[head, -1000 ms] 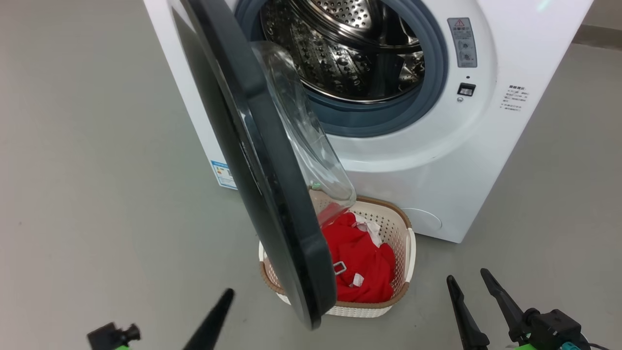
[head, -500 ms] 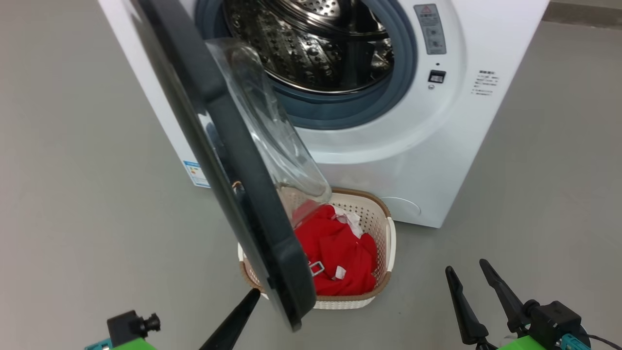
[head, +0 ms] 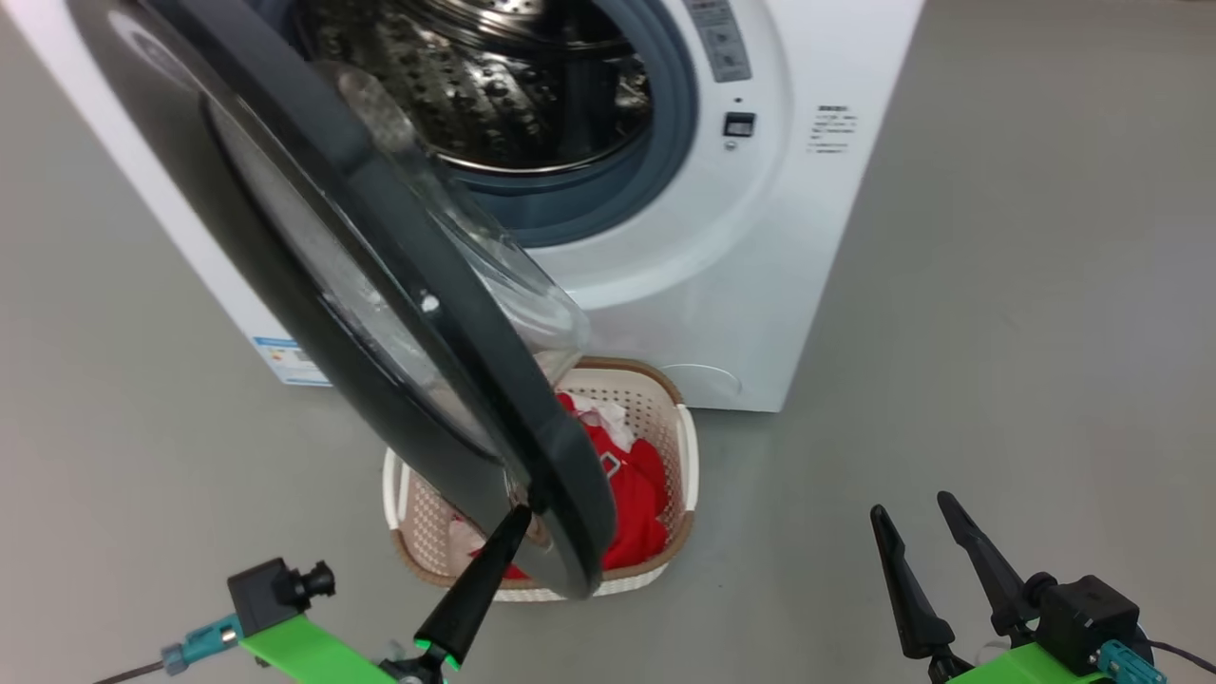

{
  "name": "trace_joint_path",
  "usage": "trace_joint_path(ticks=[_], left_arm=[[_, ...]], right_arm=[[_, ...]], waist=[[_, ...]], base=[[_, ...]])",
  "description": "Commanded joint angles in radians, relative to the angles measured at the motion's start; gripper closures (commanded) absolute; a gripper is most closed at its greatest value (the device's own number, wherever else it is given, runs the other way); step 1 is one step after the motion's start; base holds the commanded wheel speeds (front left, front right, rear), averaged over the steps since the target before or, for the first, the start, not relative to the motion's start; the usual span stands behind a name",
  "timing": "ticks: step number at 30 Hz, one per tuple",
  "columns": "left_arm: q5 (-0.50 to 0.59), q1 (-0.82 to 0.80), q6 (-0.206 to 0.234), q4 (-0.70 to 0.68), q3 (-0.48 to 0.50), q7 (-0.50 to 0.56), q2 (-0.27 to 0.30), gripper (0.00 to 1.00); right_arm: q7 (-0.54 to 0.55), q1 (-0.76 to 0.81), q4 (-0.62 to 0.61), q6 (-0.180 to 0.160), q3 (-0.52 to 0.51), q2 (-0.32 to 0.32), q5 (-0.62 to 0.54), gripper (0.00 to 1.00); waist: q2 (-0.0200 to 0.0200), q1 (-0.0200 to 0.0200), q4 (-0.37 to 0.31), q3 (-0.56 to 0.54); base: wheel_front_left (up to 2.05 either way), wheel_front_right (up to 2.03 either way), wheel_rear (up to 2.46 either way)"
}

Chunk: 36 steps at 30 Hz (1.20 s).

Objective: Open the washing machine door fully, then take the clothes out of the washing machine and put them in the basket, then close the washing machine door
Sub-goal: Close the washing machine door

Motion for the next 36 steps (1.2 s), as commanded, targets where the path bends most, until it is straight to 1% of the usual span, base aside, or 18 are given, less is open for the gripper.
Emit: trace_joint_path(ticks=[1,13,20,24,29,36], left_arm=[[0.008,-0.045,-0.007,-0.031,0.022,-0.008,0.002,1.00],[0.052,-0.227,-0.007,0.058,-0.086,-0.175,0.010,1.00],[0.092,-0.347,-0.007,0.156,-0.131,-0.301,0.047,1.00],[0.095,-0.403,-0.007,0.201,-0.154,-0.363,0.066,1.00],[0.103,-0.467,-0.007,0.255,-0.153,-0.406,0.086,1.00],[0.116,-0.556,-0.007,0.341,-0.112,-0.422,0.087,1.00]], right_arm=[[-0.006,-0.046,-0.026,0.000,0.020,-0.005,0.011,0.00],[-0.006,-0.091,-0.028,0.000,0.015,-0.002,0.023,0.00],[-0.006,-0.124,-0.028,0.000,0.018,-0.001,0.054,0.00],[-0.006,-0.137,-0.026,0.000,0.023,-0.001,0.070,0.00],[-0.006,-0.149,-0.025,0.000,0.028,-0.001,0.092,0.00],[-0.006,-0.162,-0.022,0.000,0.034,-0.001,0.115,0.00]], waist=[[0.0000,0.0000,-0.037,0.013],[0.0000,0.0000,-0.168,0.073],[0.0000,0.0000,-0.248,0.116],[0.0000,0.0000,-0.293,0.134],[0.0000,0.0000,-0.344,0.156],[0.0000,0.0000,-0.403,0.178]], base=[[0.00,0.00,0.00],[0.00,0.00,0.00],[0.00,0.00,0.00],[0.00,0.00,0.00],[0.00,0.00,0.00],[0.00,0.00,0.00]])
